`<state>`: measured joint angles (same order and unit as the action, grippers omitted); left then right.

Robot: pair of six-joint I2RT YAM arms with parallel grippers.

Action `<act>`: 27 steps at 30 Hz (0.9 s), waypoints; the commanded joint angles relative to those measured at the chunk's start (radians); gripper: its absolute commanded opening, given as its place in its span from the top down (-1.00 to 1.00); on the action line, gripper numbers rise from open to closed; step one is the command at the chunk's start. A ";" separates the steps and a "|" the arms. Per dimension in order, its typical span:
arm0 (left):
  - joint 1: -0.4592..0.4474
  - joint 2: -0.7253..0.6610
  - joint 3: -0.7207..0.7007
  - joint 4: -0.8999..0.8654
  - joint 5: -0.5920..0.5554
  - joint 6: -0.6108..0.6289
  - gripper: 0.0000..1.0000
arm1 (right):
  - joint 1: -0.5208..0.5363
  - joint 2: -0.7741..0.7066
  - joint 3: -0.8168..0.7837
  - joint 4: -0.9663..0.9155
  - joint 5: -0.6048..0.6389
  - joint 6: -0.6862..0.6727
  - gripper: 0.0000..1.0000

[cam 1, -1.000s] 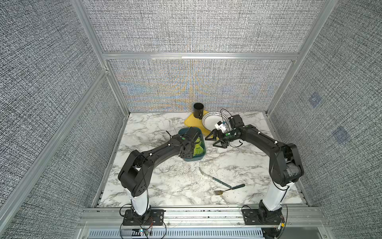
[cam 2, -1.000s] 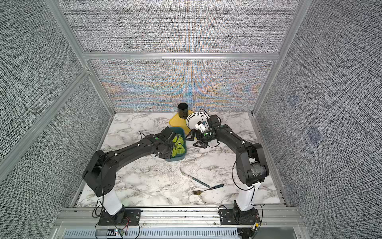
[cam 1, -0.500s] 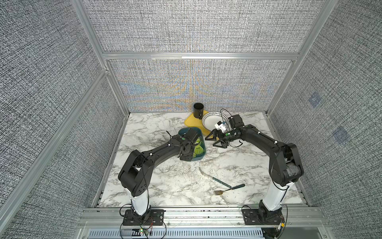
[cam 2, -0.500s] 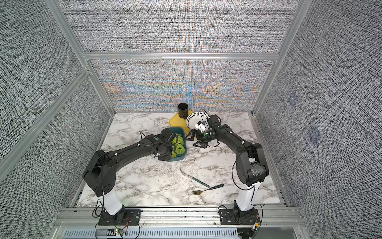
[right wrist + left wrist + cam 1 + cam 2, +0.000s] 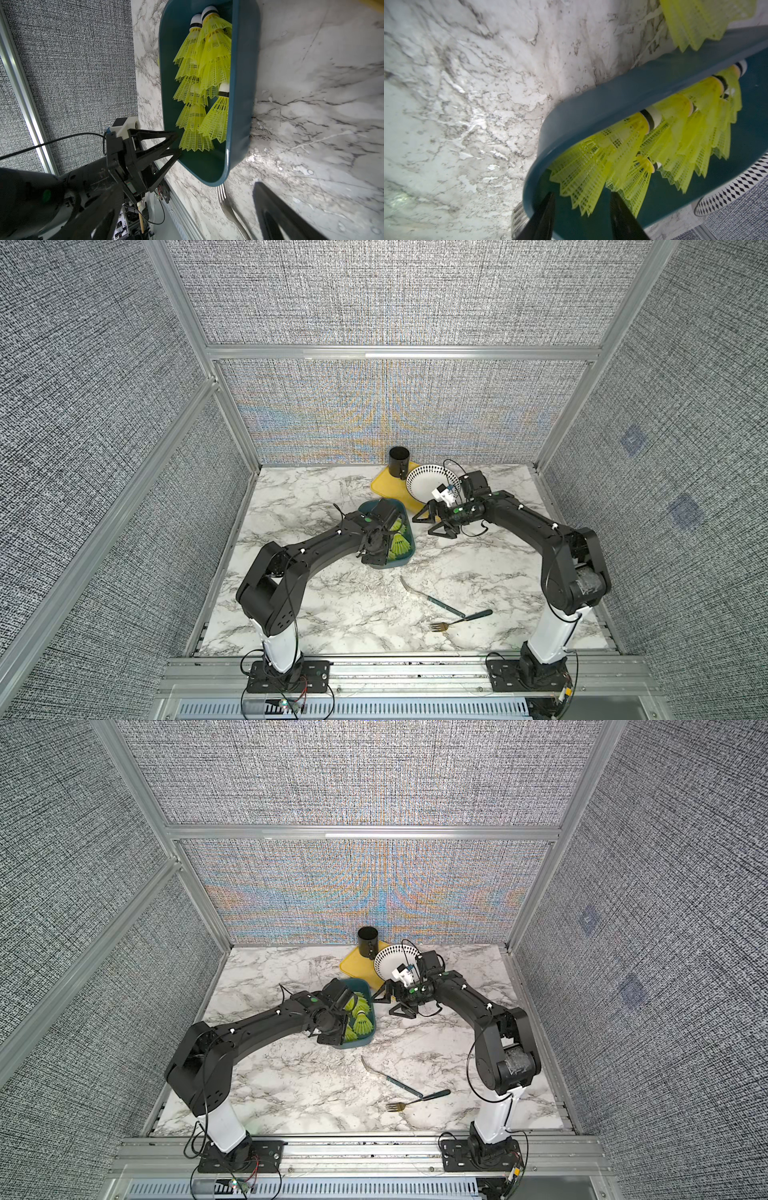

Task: Put the shuttlecocks into the storage box
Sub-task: Adjust the storage box at the center of the board, then pick up the shuttlecock at the center of the board.

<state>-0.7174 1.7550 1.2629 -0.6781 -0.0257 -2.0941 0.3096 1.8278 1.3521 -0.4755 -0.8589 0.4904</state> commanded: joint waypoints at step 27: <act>0.052 -0.198 0.102 -0.125 -0.096 0.463 -0.50 | 0.126 0.083 0.289 -0.128 0.144 -0.089 -0.95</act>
<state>-0.6823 1.5871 1.3785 -0.7849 -0.0937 -1.8416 0.4118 1.8847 1.5917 -0.5606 -0.7490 0.4309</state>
